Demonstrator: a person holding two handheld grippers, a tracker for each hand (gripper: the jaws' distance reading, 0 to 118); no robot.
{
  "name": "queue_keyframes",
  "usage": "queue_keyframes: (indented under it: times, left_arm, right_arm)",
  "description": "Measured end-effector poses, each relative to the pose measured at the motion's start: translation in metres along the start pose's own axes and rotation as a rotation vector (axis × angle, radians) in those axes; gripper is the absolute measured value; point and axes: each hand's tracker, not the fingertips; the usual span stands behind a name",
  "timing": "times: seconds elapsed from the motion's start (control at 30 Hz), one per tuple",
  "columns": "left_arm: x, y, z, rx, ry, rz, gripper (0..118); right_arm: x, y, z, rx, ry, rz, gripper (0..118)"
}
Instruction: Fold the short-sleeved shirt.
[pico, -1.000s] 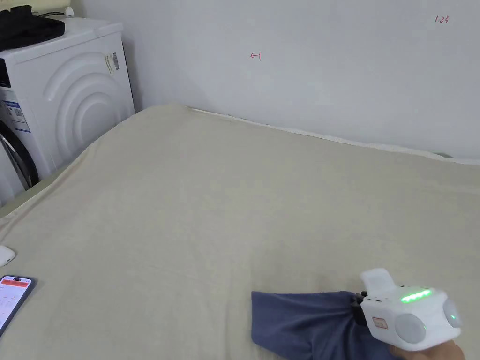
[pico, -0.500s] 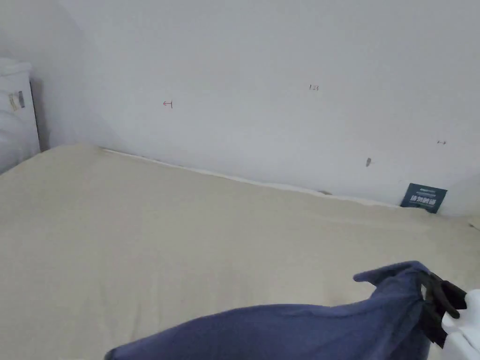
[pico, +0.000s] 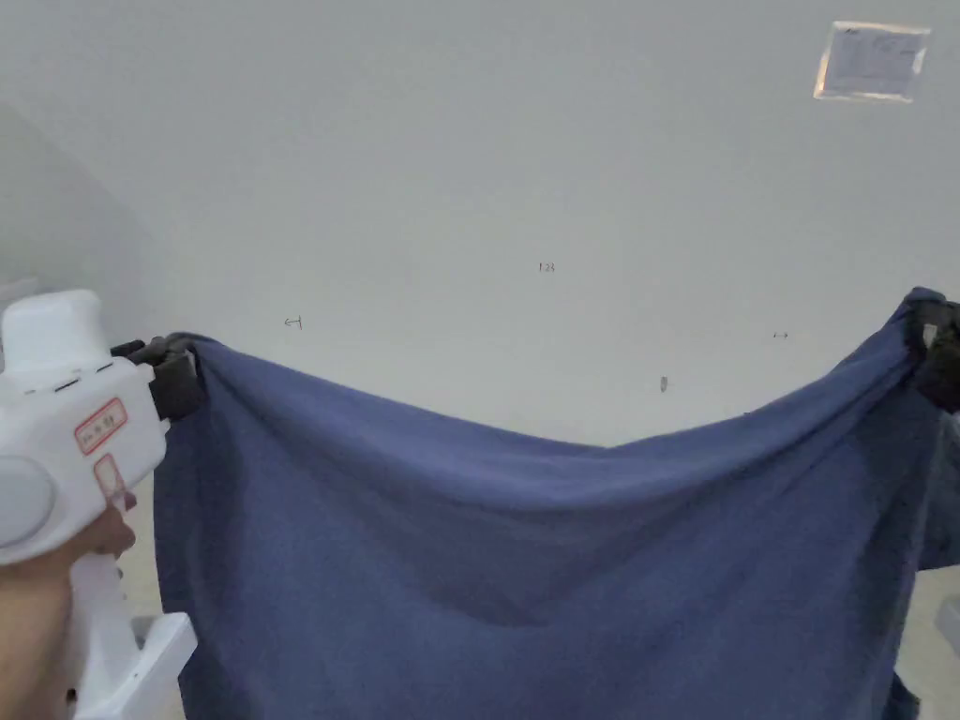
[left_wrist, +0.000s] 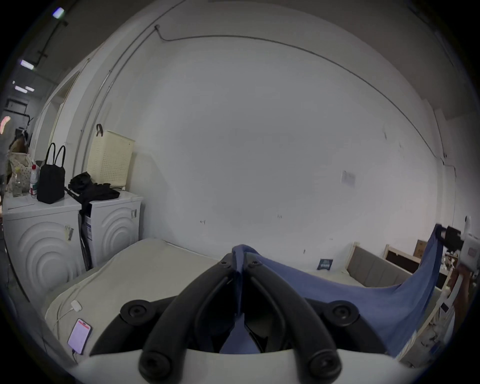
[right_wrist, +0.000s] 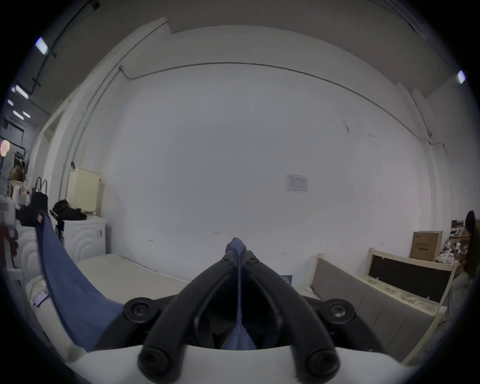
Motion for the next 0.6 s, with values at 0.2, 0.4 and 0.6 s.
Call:
queue_keyframes:
  times: [0.2, 0.4, 0.6]
  left_arm:
    - [-0.007, 0.015, -0.014, -0.007, 0.06, -0.069, 4]
    - [-0.016, 0.024, -0.066, -0.041, 0.056, -0.016, 4]
    - [-0.014, 0.035, -0.146, -0.057, 0.041, -0.087, 4]
  right_arm:
    - [-0.006, -0.008, -0.028, -0.026, -0.014, -0.078, 2]
    - [-0.018, -0.014, -0.084, -0.043, -0.019, -0.043, 2]
    - [-0.012, -0.017, -0.164, -0.061, -0.062, -0.106, 2]
